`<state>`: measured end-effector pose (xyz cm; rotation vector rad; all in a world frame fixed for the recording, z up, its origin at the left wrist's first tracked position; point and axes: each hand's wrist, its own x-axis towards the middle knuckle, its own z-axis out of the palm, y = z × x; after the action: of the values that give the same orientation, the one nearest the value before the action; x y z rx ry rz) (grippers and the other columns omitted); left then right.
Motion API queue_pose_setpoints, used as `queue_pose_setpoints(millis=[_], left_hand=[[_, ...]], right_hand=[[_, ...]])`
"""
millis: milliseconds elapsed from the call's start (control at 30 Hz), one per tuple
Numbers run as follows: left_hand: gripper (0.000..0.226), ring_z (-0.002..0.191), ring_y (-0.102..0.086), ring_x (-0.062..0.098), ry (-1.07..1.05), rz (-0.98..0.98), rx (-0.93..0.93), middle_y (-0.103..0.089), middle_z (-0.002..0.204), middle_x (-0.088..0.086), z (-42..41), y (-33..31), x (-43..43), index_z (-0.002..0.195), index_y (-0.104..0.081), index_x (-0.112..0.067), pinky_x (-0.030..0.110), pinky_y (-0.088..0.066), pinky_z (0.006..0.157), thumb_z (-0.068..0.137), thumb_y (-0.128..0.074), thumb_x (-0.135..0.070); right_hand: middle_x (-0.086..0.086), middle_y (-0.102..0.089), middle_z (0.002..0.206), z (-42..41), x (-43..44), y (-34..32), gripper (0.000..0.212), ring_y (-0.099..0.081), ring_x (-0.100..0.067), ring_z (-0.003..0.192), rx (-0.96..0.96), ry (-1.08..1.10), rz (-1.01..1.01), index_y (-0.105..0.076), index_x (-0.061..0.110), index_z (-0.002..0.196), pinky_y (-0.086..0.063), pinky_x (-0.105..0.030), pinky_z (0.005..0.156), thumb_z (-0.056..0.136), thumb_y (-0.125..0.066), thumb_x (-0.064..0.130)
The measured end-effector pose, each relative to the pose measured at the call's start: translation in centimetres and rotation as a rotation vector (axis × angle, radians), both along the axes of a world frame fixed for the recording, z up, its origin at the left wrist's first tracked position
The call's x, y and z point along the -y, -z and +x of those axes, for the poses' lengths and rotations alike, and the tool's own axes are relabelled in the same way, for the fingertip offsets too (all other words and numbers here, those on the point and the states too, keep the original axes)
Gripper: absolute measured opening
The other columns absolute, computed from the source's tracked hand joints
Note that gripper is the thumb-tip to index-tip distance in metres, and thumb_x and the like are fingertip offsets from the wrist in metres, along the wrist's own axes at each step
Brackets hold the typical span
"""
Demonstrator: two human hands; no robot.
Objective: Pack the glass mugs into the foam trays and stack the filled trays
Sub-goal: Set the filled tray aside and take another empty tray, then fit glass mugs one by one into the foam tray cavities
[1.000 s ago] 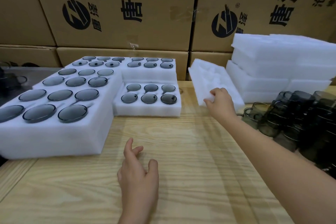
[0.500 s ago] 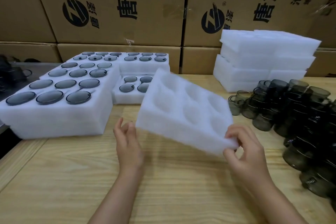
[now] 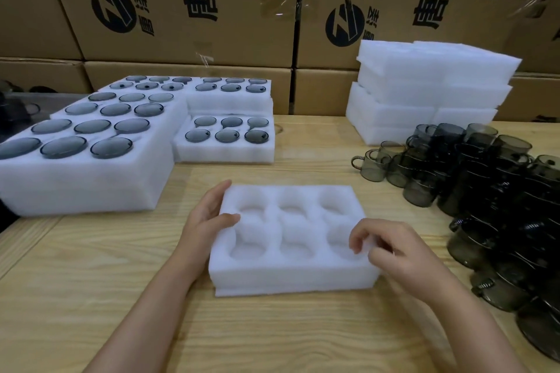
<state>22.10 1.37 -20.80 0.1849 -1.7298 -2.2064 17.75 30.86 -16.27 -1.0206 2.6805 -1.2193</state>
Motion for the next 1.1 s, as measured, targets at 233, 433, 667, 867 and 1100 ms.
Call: queue_pose_setpoints(millis=[233, 433, 667, 867, 1100], left_hand=[[0.052, 0.089, -0.068, 0.007, -0.018, -0.062, 0.013, -0.073, 0.098, -0.010, 0.2, -0.3, -0.5, 0.113, -0.064, -0.021, 0.018, -0.053, 0.066, 0.072, -0.062, 0.011], [0.053, 0.085, -0.069, 0.005, -0.023, -0.085, 0.020, -0.074, 0.093, -0.011, 0.3, -0.5, -0.6, 0.112, -0.063, -0.019, 0.017, -0.053, 0.064, 0.079, -0.050, 0.020], [0.050, 0.082, -0.069, 0.005, -0.010, -0.085, 0.002, -0.073, 0.091, -0.011, 0.3, -0.5, -0.6, 0.110, -0.064, -0.018, 0.018, -0.053, 0.063, 0.070, -0.061, 0.012], [0.046, 0.083, -0.068, 0.005, -0.019, -0.076, -0.011, -0.069, 0.099, -0.004, 0.3, -0.5, -0.7, 0.111, -0.064, -0.015, 0.017, -0.052, 0.064, 0.074, -0.059, 0.013], [0.047, 0.082, -0.067, 0.006, -0.027, -0.090, 0.000, -0.067, 0.099, -0.001, 0.5, -0.6, -0.9, 0.114, -0.062, -0.012, 0.018, -0.053, 0.064, 0.081, -0.050, 0.019]], right_hand=[[-0.003, -0.046, 0.052, -0.2, 0.7, -0.3, 0.027, -0.037, -0.010, 0.046, -0.146, 0.465, -0.326, -0.064, 0.031, 0.078, -0.031, -0.022, 0.048, 0.086, -0.055, 0.007], [-0.013, -0.059, 0.108, -0.4, -1.6, -0.7, 0.035, -0.047, -0.034, 0.103, -0.386, 0.933, 0.624, -0.058, 0.010, 0.112, -0.033, -0.042, 0.085, 0.089, -0.052, 0.036], [-0.008, -0.052, 0.125, -1.2, -3.4, -0.2, 0.046, -0.041, -0.028, 0.119, -0.158, 1.025, 0.976, -0.047, 0.020, 0.125, -0.023, -0.045, 0.104, 0.093, -0.038, 0.051], [0.001, -0.060, 0.111, -1.7, -3.0, 0.3, 0.035, -0.051, -0.022, 0.108, -0.190, 0.962, 0.873, -0.057, 0.023, 0.113, -0.022, -0.044, 0.103, 0.085, -0.043, 0.007], [0.011, -0.062, 0.103, -1.2, -0.3, 1.3, 0.036, -0.052, -0.013, 0.106, -0.337, 0.686, 0.634, -0.055, 0.030, 0.108, -0.015, -0.035, 0.084, 0.079, -0.050, 0.007]])
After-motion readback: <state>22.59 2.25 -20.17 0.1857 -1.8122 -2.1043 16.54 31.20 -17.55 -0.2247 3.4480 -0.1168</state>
